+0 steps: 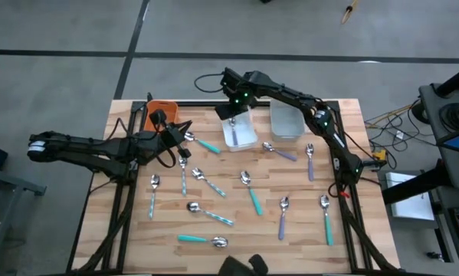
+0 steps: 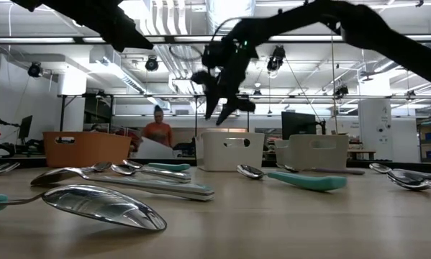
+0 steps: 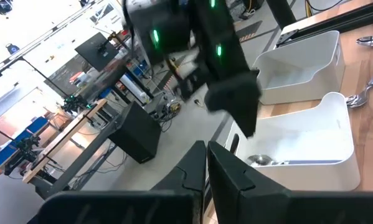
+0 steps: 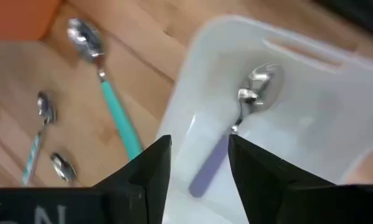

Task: Sort silverware by color (type)
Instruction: Put the blue patterned spoon into the orange bin

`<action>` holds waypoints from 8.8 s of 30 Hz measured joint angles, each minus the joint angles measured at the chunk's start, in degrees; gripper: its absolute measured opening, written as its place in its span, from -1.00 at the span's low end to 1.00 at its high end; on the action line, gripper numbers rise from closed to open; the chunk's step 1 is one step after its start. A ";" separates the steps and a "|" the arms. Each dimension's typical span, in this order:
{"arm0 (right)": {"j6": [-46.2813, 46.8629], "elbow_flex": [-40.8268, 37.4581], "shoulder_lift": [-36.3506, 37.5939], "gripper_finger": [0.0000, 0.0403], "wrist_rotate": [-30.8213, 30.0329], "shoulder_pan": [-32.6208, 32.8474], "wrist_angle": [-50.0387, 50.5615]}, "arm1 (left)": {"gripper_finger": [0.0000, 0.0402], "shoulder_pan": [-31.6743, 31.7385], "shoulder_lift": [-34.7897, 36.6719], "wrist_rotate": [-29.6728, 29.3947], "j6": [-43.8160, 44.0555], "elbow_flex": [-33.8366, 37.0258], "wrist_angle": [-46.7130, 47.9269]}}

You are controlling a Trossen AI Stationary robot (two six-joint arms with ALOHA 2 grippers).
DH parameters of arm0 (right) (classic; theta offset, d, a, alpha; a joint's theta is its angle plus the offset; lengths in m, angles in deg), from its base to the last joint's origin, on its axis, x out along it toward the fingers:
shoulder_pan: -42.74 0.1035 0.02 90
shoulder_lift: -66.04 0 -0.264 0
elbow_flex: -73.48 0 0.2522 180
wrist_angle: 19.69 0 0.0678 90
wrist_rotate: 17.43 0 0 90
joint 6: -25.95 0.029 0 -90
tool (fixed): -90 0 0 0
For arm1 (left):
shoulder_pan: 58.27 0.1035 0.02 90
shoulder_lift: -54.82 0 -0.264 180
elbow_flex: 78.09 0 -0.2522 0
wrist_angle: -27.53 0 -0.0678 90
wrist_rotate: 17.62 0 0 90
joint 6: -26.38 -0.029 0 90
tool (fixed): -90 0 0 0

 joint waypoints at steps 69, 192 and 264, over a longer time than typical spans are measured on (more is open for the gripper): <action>-47.70 -84.79 71.61 -0.57 -11.88 23.89 -70.39 | -1.00 -15.30 -22.30 35.07 99.42 -0.13 11.42; -51.03 -84.81 71.13 -0.66 -11.79 21.27 -71.01 | -0.70 -10.44 -36.86 23.77 110.71 -4.35 42.56; -51.97 -84.87 71.13 -0.66 -11.79 21.27 -71.03 | -0.99 57.34 -16.71 43.67 40.87 -18.49 60.14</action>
